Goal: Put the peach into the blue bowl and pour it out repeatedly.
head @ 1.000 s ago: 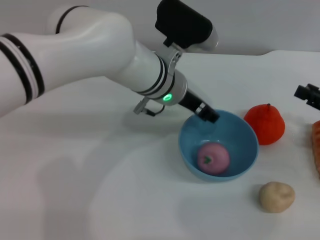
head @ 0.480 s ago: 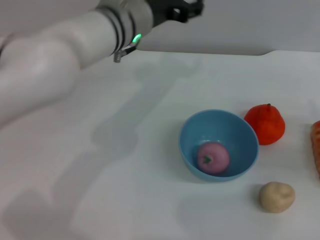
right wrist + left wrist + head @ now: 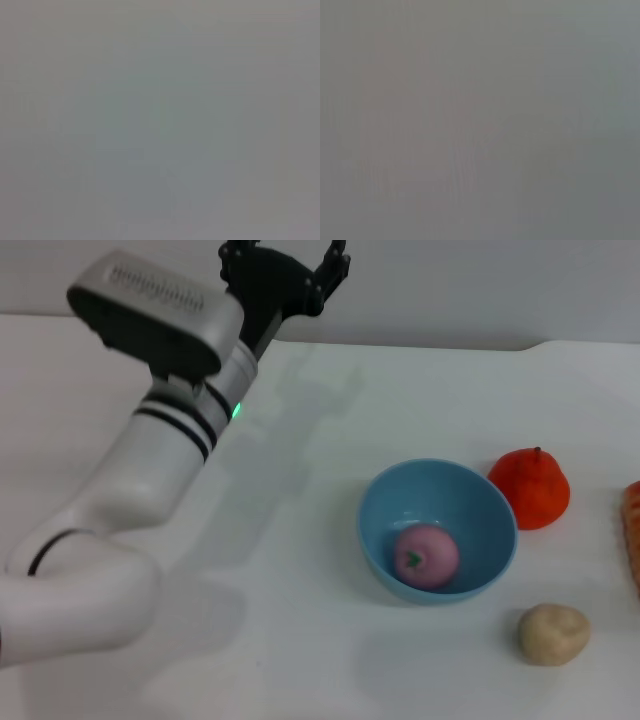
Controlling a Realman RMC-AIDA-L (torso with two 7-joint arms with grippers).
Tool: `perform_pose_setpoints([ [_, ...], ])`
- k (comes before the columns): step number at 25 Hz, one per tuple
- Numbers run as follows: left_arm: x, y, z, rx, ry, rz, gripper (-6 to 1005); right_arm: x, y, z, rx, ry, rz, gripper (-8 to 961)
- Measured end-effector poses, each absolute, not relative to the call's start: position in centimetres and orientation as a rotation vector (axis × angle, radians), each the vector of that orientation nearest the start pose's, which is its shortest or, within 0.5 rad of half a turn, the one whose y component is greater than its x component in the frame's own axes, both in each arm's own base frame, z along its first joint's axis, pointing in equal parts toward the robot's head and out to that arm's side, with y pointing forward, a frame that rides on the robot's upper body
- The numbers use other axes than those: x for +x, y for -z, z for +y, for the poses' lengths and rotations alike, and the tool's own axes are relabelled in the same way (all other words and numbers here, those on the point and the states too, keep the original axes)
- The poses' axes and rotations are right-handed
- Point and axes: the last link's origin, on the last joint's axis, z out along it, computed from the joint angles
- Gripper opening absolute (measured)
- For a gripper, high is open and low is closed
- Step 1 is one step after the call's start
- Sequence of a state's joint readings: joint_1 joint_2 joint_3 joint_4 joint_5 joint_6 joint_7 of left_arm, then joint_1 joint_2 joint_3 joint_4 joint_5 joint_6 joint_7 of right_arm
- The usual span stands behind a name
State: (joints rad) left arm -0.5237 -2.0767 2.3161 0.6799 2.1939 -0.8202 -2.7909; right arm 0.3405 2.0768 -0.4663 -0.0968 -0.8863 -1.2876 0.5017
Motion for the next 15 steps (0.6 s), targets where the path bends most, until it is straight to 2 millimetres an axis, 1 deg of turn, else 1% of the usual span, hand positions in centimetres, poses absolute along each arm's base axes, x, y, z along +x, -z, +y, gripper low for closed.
perform_pose_setpoints([
  [2,-19.3,7.4,37.4,-1.81,0.708,-0.335,773,39.0,-4.5,28.3,-1.263,-0.83,0.739,555],
  [4,-19.8,7.8,37.0,-1.821,0.694,-0.344,773,39.3,-4.3,28.0,-1.221,-0.833,0.771,555],
  [11,-20.1,8.8,36.3,-1.875,0.673,-0.336,772,39.7,-3.7,27.3,-1.209,-0.824,0.807,554],
  [15,-20.3,9.0,35.7,-1.873,0.716,-0.389,772,39.8,-3.6,27.4,-1.215,-0.811,0.81,554],
])
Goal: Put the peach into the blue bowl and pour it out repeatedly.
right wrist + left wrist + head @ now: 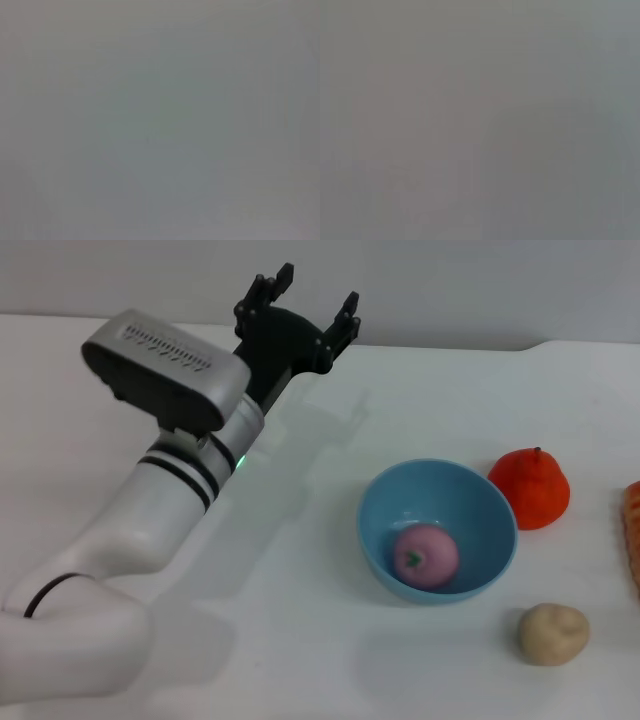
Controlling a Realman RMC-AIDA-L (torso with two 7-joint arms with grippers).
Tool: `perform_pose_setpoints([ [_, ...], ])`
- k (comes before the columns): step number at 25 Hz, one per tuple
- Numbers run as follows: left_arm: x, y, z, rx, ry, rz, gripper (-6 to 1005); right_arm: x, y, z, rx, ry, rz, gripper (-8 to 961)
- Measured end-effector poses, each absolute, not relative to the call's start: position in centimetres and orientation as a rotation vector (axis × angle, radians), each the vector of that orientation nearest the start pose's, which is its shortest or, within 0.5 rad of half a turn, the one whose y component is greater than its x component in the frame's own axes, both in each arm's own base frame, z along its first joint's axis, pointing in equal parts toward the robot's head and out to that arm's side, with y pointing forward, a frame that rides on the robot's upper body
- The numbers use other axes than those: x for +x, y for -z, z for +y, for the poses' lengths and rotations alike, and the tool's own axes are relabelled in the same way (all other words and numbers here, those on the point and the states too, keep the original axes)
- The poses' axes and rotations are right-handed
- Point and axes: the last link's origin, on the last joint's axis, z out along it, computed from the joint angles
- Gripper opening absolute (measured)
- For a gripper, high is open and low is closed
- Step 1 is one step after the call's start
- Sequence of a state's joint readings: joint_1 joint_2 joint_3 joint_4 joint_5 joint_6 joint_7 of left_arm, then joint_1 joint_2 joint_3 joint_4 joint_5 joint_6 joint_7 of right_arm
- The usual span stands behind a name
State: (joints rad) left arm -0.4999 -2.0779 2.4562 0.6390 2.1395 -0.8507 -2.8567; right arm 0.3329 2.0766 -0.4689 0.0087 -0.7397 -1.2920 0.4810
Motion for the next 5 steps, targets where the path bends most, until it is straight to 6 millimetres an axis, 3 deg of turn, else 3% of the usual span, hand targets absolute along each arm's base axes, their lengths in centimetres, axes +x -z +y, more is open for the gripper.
perform_pose_setpoints([
  [5,-20.96,8.8,35.11,-1.839,0.741,-0.435,772,39.37,-3.25,27.85,-1.273,-0.75,0.751,554],
])
